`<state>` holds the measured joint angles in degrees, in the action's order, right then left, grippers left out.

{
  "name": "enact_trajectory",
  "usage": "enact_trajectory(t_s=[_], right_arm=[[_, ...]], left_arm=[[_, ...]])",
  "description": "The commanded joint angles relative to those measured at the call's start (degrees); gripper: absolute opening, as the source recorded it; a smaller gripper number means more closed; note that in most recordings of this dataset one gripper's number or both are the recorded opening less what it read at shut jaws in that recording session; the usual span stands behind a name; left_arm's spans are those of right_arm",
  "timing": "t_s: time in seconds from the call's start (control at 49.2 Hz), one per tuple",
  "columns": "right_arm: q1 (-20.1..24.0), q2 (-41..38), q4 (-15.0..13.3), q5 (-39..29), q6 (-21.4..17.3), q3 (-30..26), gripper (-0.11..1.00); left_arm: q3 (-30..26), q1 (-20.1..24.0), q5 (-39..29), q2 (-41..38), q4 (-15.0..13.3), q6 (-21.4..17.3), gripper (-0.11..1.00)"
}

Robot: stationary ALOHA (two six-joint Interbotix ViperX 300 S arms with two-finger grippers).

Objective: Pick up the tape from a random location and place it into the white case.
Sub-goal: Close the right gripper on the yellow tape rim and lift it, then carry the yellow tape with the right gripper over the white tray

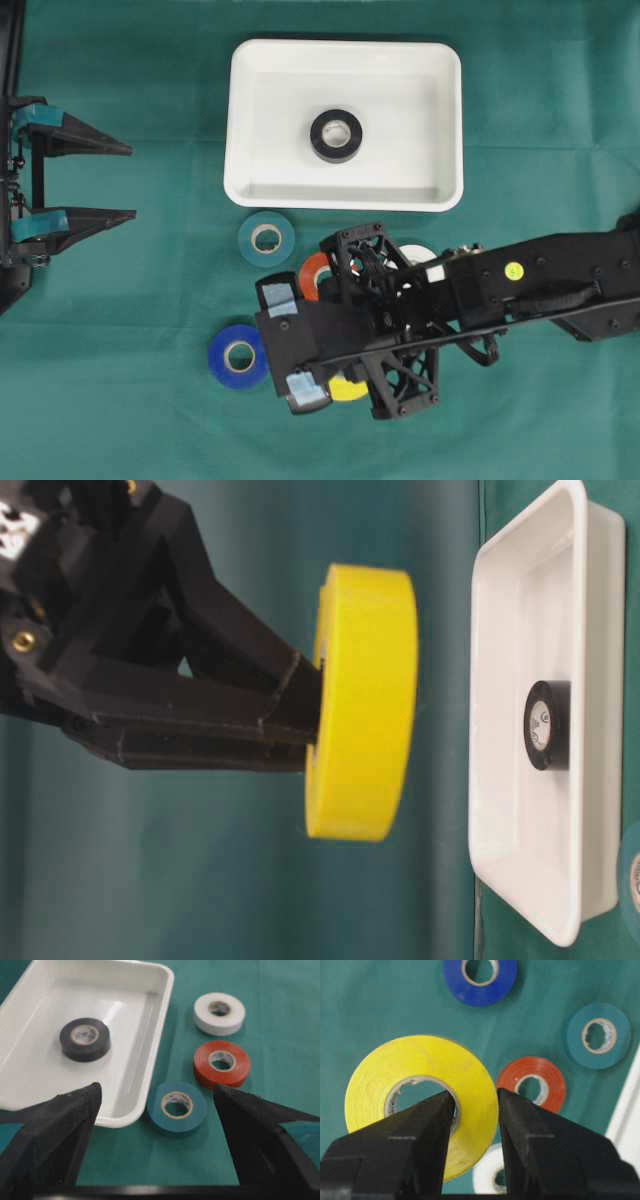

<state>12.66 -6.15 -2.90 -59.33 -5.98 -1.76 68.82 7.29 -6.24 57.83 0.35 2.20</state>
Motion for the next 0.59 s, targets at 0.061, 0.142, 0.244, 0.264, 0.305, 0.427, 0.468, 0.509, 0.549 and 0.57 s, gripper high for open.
enact_trajectory(t_s=[0.061,0.142,0.244,0.264,0.305,0.427,0.468,0.509,0.549,0.57], right_arm=[[-2.4,1.9,-0.5,0.1,-0.1,-1.0,0.29],[-4.0,1.9,-1.0,0.1,0.0,-0.9,0.29],[-6.3,1.9,-1.8,0.1,0.1,-0.9,0.29],[-6.8,1.9,-2.1,0.2,0.1,-0.9,0.29],[-7.8,1.9,-2.4,0.2,0.1,-0.8,0.29],[-10.9,1.9,-2.9,0.3,0.6,-0.9,0.29],[-12.2,1.9,-3.0,0.4,0.6,-0.8,0.29],[-13.4,1.9,-3.2,0.6,0.7,-0.8,0.29],[-14.5,1.8,-3.3,0.9,0.7,-0.8,0.29],[-15.1,1.8,-3.4,1.0,0.7,-0.8,0.29]], left_arm=[[-0.7,-0.1,0.3,-0.4,-0.1,0.0,0.91],[-0.8,-0.1,0.3,-0.4,0.0,0.0,0.91],[-0.7,-0.1,0.3,-0.4,-0.1,0.0,0.91],[-0.7,-0.1,0.3,-0.4,0.0,0.0,0.91],[-0.8,-0.1,0.3,-0.4,0.0,0.0,0.91],[-0.7,-0.1,0.3,-0.4,0.0,0.0,0.91],[-0.7,-0.1,0.3,-0.4,0.0,0.0,0.91],[-0.7,-0.1,0.3,-0.4,0.0,0.0,0.91],[-0.7,-0.1,0.3,-0.4,0.0,0.0,0.91],[-0.7,-0.1,0.3,-0.4,0.0,0.0,0.91]])
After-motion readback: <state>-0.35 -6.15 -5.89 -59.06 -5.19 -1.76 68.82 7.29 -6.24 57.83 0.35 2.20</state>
